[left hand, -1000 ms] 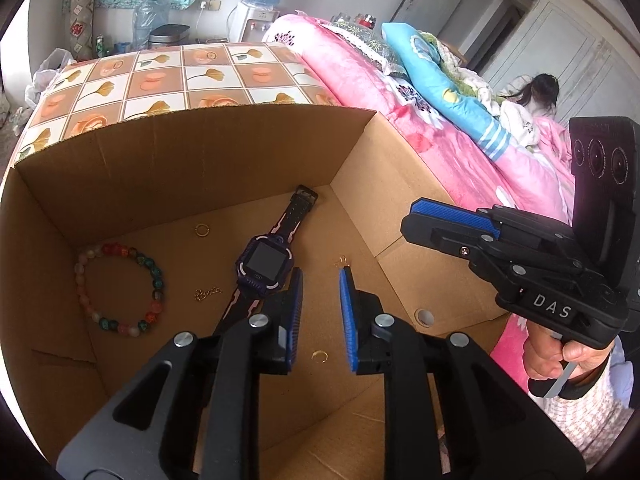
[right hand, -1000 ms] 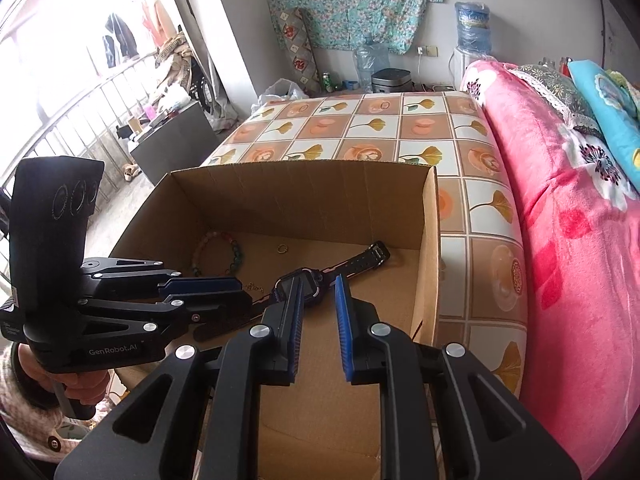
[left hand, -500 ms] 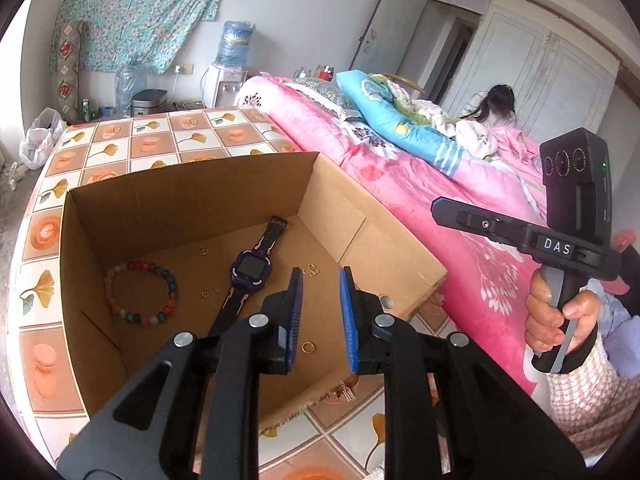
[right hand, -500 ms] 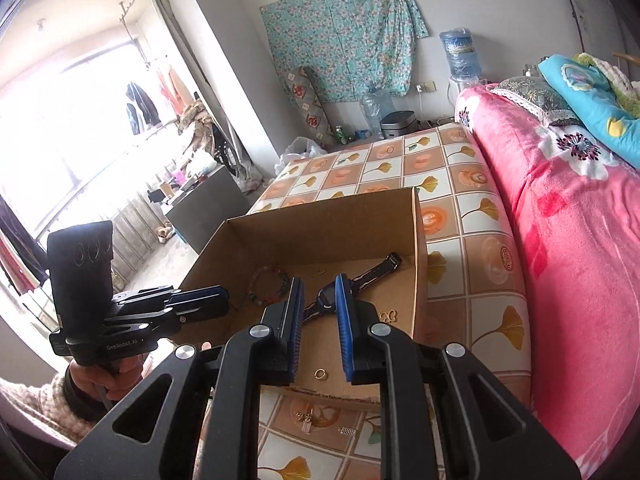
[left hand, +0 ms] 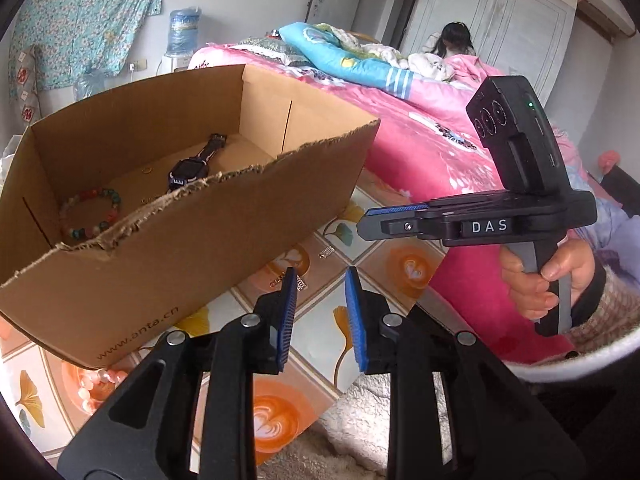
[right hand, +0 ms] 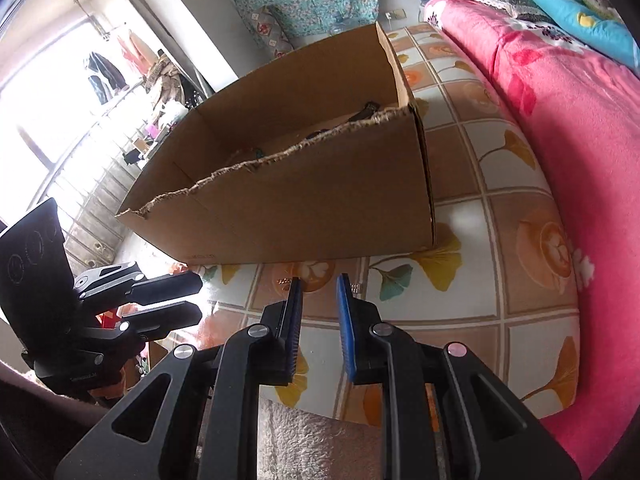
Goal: Organize jewelry
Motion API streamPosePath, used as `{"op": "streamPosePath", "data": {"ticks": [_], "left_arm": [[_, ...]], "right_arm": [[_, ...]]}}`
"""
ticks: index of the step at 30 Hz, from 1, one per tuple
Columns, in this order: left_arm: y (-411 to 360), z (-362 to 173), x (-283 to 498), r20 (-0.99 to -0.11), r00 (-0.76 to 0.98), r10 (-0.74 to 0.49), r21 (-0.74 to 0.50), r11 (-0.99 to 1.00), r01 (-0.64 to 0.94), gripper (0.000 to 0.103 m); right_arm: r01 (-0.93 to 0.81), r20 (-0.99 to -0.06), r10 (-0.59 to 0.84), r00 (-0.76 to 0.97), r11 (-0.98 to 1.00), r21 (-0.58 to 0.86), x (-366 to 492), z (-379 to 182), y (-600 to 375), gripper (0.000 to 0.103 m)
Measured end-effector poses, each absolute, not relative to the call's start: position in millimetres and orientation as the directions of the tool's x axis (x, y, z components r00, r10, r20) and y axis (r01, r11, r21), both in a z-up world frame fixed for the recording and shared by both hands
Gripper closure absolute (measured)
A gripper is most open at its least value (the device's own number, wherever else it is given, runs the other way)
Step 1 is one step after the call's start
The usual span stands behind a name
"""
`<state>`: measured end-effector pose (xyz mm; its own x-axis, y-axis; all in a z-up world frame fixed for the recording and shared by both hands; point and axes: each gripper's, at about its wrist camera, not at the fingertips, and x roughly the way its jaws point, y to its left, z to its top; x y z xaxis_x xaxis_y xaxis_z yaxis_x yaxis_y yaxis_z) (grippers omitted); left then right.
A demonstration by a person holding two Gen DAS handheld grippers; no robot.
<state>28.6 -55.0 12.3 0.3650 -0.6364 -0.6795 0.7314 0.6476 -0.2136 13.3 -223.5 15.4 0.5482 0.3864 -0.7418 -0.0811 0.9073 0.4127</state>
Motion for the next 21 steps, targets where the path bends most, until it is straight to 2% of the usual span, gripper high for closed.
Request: {"op": "streamPosePath", "data": {"ticks": [10, 17, 21], "left_arm": [[-85, -30, 50, -0.745, 0.348, -0.568, -0.202, 0.691, 0.694, 0.08], [-97, -36, 54, -0.75, 0.372, -0.547, -0.167, 0.701, 0.694, 0.082], [-105, -36, 52, -0.76, 0.412, -0.503, -0.087, 0.706, 0.703, 0.089]], "right_arm": [[-0.023, -0.772, 0.37, 0.518, 0.908, 0.419, 25, -8, -223, 0.085], [-0.021, -0.771, 0.377, 0.513, 0.904, 0.428, 26, -12, -222, 0.085], [-0.022, -0.769, 0.38, 0.513, 0.902, 0.431, 25, -13, -223, 0.085]]}}
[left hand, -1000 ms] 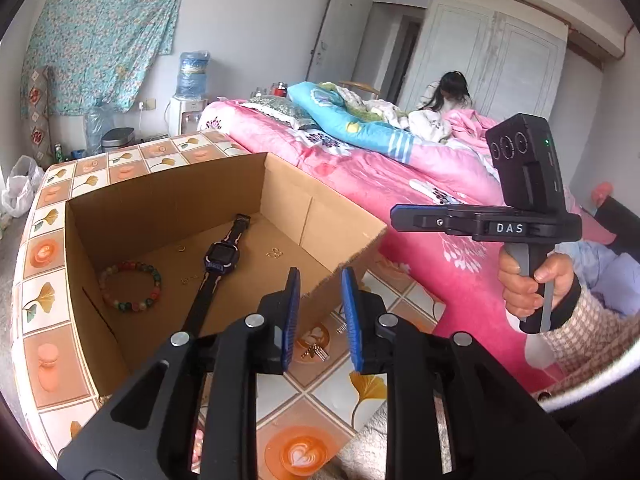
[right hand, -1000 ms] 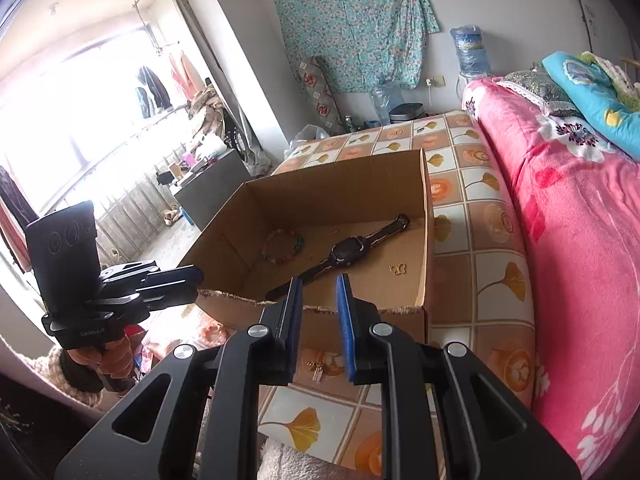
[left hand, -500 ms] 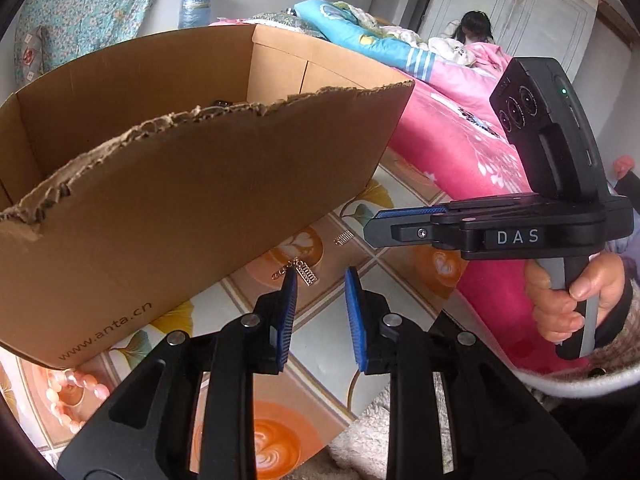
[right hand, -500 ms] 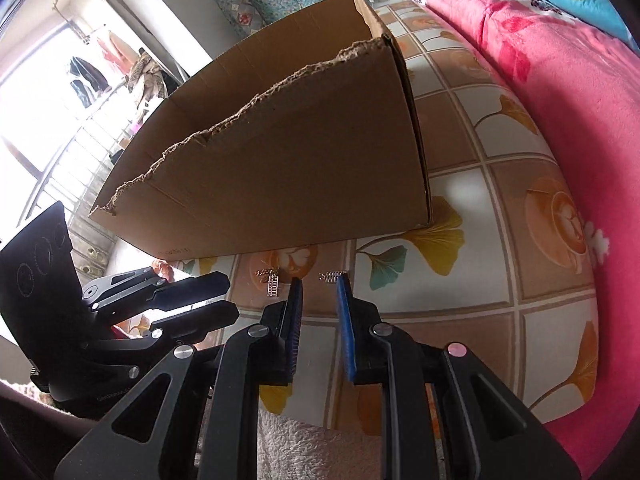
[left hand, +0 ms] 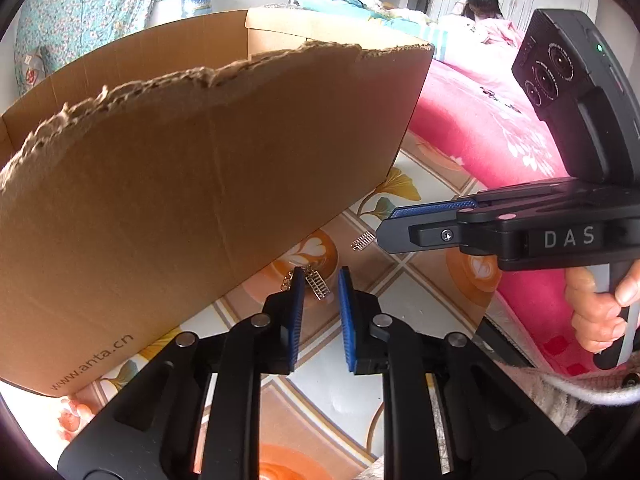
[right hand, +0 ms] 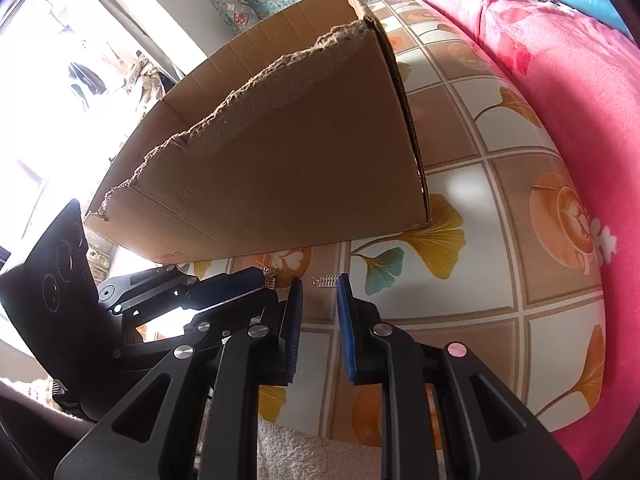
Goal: Organize jewelry
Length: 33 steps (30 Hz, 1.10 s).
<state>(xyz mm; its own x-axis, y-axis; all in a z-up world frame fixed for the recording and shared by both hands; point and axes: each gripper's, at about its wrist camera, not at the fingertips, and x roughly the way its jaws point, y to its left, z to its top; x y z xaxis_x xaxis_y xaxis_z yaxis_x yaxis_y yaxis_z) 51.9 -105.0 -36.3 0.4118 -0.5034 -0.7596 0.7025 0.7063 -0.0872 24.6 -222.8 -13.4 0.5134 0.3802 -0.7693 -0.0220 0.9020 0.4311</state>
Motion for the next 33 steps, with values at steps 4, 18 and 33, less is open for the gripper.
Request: {"op": "streamPosePath", "data": {"ticks": [4, 18, 33], "left_arm": [[-115, -37, 45, -0.766, 0.461, -0.448, 0.024, 0.697, 0.717, 0.092], [-117, -35, 47, -0.78, 0.468, -0.415, 0.058, 0.697, 0.715, 0.101], [-48, -3, 55, -0.702, 0.453, -0.55, -0.183, 0.754, 0.631, 0.103]], "right_arm": [[-0.02, -0.768, 0.379, 0.517, 0.902, 0.432, 24, -14, -224, 0.085], [-0.01, -0.762, 0.369, 0.533, 0.903, 0.43, 18, -10, -227, 0.085], [-0.022, -0.763, 0.334, 0.553, 0.922, 0.388, 9, 1, -226, 0.079]]}}
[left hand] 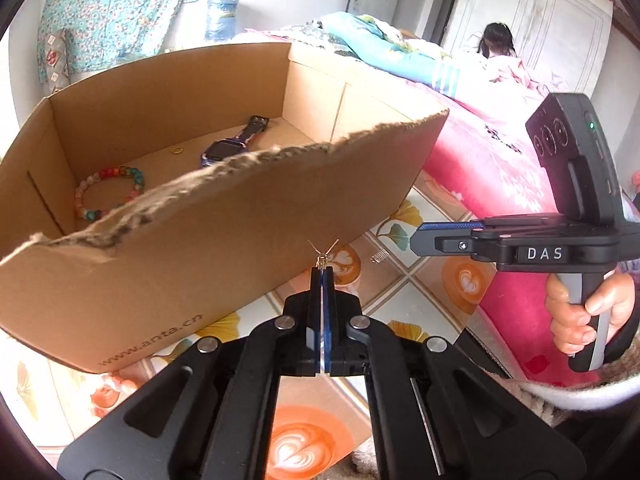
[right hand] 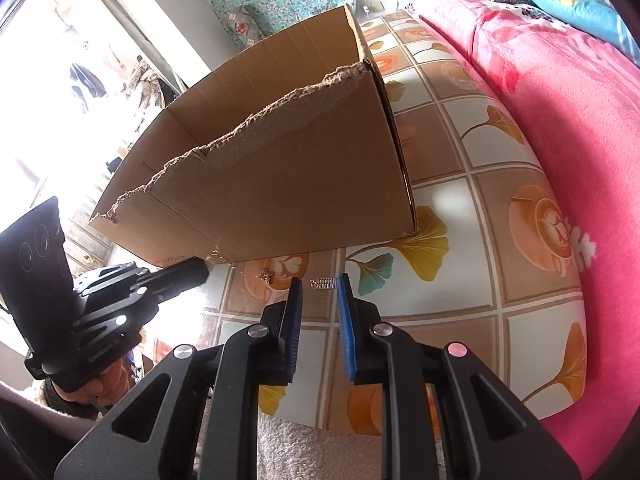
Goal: Organize jewelry
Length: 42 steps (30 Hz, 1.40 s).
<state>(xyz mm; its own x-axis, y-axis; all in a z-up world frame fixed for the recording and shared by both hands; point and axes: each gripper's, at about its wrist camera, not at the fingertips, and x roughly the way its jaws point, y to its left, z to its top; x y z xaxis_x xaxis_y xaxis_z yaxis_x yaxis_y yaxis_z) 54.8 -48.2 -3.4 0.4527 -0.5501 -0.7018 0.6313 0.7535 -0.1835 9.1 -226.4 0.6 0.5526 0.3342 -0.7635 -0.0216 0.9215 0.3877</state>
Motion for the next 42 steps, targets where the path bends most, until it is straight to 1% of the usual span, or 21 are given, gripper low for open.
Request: {"op": "streamPosePath", "data": {"ticks": [1, 2, 8, 16, 18, 20, 21, 22, 36, 39, 42], "left_arm": [[-42, -1, 55, -0.698, 0.465, -0.545, -0.185, 0.765, 0.617, 0.103], [-36, 1, 54, -0.693, 0.477, -0.54, -0.189, 0.775, 0.603, 0.103], [-11, 7, 52, -0.683, 0.518, -0.515, -0.215, 0.82, 0.531, 0.103], [0, 8, 52, -0.675, 0.52, -0.524, -0.234, 0.82, 0.523, 0.103], [1, 7, 54, -0.673, 0.52, -0.526, -0.238, 0.82, 0.521, 0.103], [3, 6, 54, -0.672, 0.518, -0.529, -0.244, 0.819, 0.519, 0.103], [4, 6, 55, -0.672, 0.518, -0.529, -0.246, 0.819, 0.519, 0.103], [4, 5, 55, -0.672, 0.518, -0.53, -0.246, 0.819, 0.518, 0.103], [9, 10, 47, -0.661, 0.528, -0.533, -0.241, 0.817, 0.524, 0.103], [11, 18, 40, -0.641, 0.526, -0.559, -0.244, 0.798, 0.551, 0.103], [17, 35, 30, -0.593, 0.516, -0.618, -0.276, 0.758, 0.591, 0.103]], "right_arm": [[-0.023, -0.768, 0.322, 0.553, 0.928, 0.372, 9, 1, -225, 0.073], [-0.027, -0.772, 0.312, 0.554, 0.933, 0.358, 10, 1, -223, 0.072], [-0.055, -0.793, 0.241, 0.56, 0.965, 0.255, 16, 0, -207, 0.072], [-0.078, -0.829, 0.148, 0.539, 0.989, 0.126, 23, -9, -181, 0.072], [-0.081, -0.831, 0.123, 0.542, 0.992, 0.094, 24, -11, -177, 0.073], [-0.09, -0.833, 0.089, 0.547, 0.995, 0.047, 24, -11, -171, 0.078], [-0.094, -0.833, 0.074, 0.549, 0.995, 0.027, 24, -11, -169, 0.083], [-0.101, -0.834, 0.088, 0.544, 0.994, 0.04, 24, -10, -169, 0.088], [-0.103, -0.83, 0.129, 0.542, 0.991, 0.086, 25, -1, -177, 0.088], [-0.122, -0.814, 0.164, 0.557, 0.986, 0.116, 17, 13, -178, 0.088], [-0.154, -0.787, 0.204, 0.582, 0.978, 0.139, 8, 34, -178, 0.088]]}}
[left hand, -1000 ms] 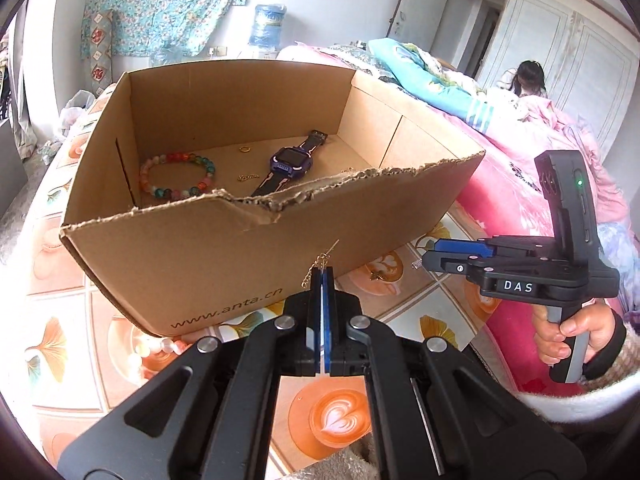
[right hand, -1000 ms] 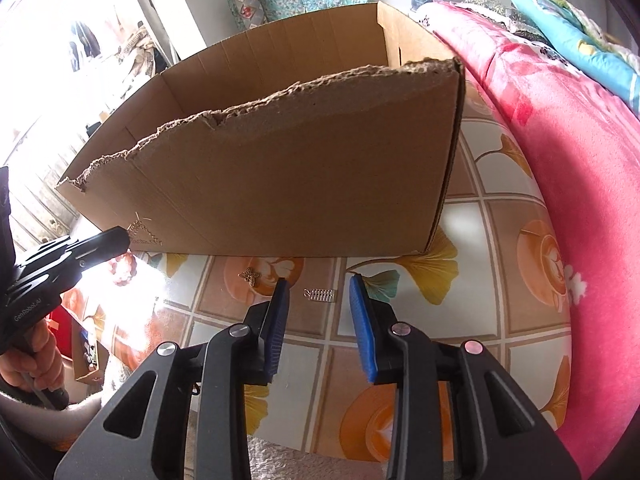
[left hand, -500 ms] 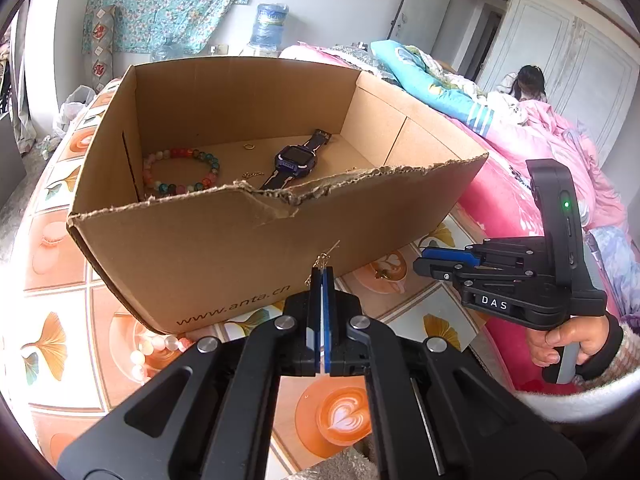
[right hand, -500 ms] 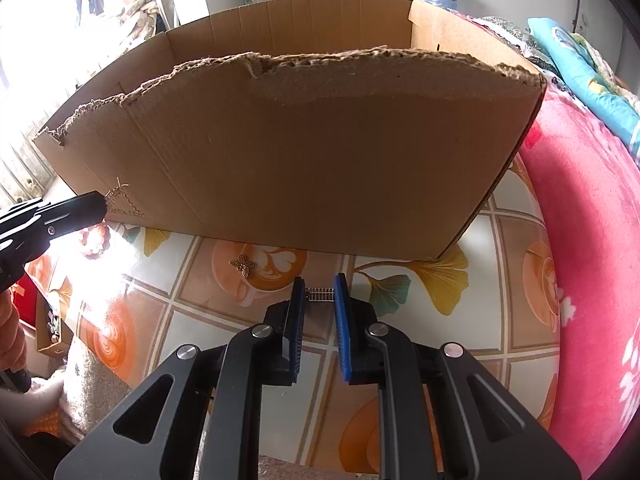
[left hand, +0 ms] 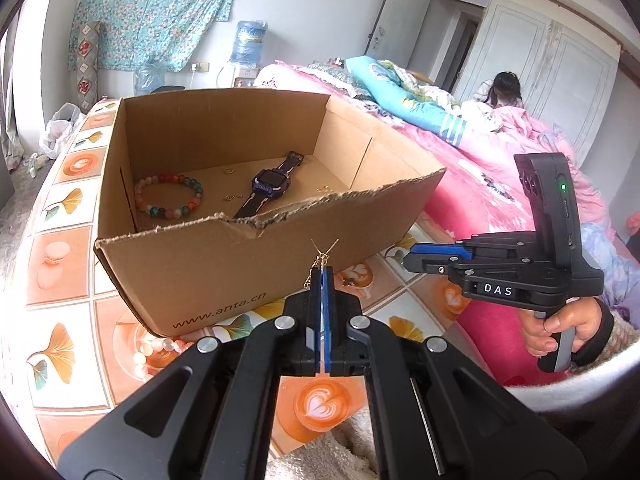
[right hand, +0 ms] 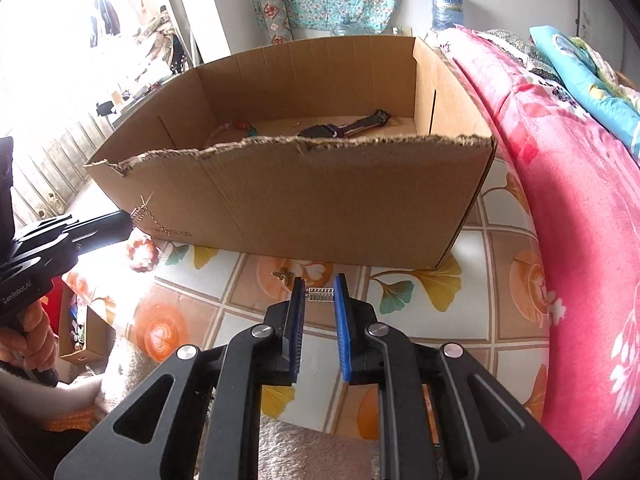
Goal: Organize jewelry
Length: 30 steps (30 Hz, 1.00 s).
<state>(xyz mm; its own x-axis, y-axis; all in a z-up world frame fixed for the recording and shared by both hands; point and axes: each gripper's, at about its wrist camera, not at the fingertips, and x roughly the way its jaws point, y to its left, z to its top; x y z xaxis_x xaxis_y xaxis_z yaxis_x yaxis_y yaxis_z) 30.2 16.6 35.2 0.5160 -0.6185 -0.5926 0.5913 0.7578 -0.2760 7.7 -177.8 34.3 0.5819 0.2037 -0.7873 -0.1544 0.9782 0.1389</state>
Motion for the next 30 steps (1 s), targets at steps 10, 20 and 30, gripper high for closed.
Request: {"op": "streamPosePath", "data": {"ticks": [10, 20, 30], "left_arm": [[20, 102, 45, -0.472, 0.509, -0.72, -0.317, 0.677, 0.664, 0.103], [-23, 67, 136, -0.641, 0.364, -0.675, -0.417, 0.705, 0.573, 0.103], [-32, 44, 165, -0.693, 0.322, -0.645, -0.451, 0.736, 0.505, 0.101]], "right_arm": [[-0.308, -0.613, 0.384, 0.69, 0.923, 0.231, 10, 125, -171, 0.088], [-0.223, -0.754, 0.398, 0.522, 0.917, 0.33, 108, 80, -179, 0.088], [-0.187, -0.751, 0.404, 0.522, 0.914, 0.361, 132, 72, -191, 0.086]]}}
